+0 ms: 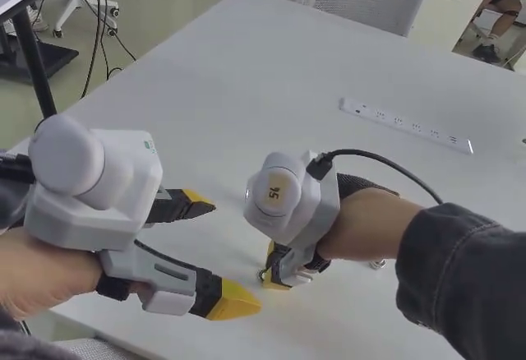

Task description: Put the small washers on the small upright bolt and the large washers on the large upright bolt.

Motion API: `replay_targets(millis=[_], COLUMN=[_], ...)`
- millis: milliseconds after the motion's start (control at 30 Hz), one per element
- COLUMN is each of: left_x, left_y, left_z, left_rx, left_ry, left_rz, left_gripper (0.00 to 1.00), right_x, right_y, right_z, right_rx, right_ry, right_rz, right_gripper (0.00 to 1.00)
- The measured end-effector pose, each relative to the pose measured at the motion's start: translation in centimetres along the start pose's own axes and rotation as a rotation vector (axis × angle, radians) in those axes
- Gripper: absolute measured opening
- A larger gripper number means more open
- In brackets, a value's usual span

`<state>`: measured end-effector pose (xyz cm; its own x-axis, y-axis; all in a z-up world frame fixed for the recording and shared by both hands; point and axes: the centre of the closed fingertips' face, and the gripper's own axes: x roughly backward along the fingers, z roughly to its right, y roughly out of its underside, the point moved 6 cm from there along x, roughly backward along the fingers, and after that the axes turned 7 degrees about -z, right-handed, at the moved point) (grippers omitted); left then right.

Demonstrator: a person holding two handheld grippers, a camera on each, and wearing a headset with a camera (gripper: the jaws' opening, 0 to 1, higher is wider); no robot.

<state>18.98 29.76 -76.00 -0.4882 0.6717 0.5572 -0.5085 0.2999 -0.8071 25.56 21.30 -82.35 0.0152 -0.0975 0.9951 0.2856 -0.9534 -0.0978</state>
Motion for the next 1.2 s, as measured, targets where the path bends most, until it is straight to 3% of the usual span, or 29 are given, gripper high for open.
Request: replay_targets(millis=[600,1200], left_x=[0.1,-0.2], left_y=[-0.1,-0.4], left_z=[0.1,0.0], left_rx=[-0.002,-0.012], left_ry=[0.001,0.010], left_rz=[0.002,0.004], left_gripper=[0.81,0.81], right_x=[0.2,2.0], right_y=[0.5,2.2], right_z=[0.0,-0.1], right_rx=[-0.019,-0.086], right_ry=[-0.004,0.006], right_rz=[-0.008,0.018], right_gripper=[0.14,0.14])
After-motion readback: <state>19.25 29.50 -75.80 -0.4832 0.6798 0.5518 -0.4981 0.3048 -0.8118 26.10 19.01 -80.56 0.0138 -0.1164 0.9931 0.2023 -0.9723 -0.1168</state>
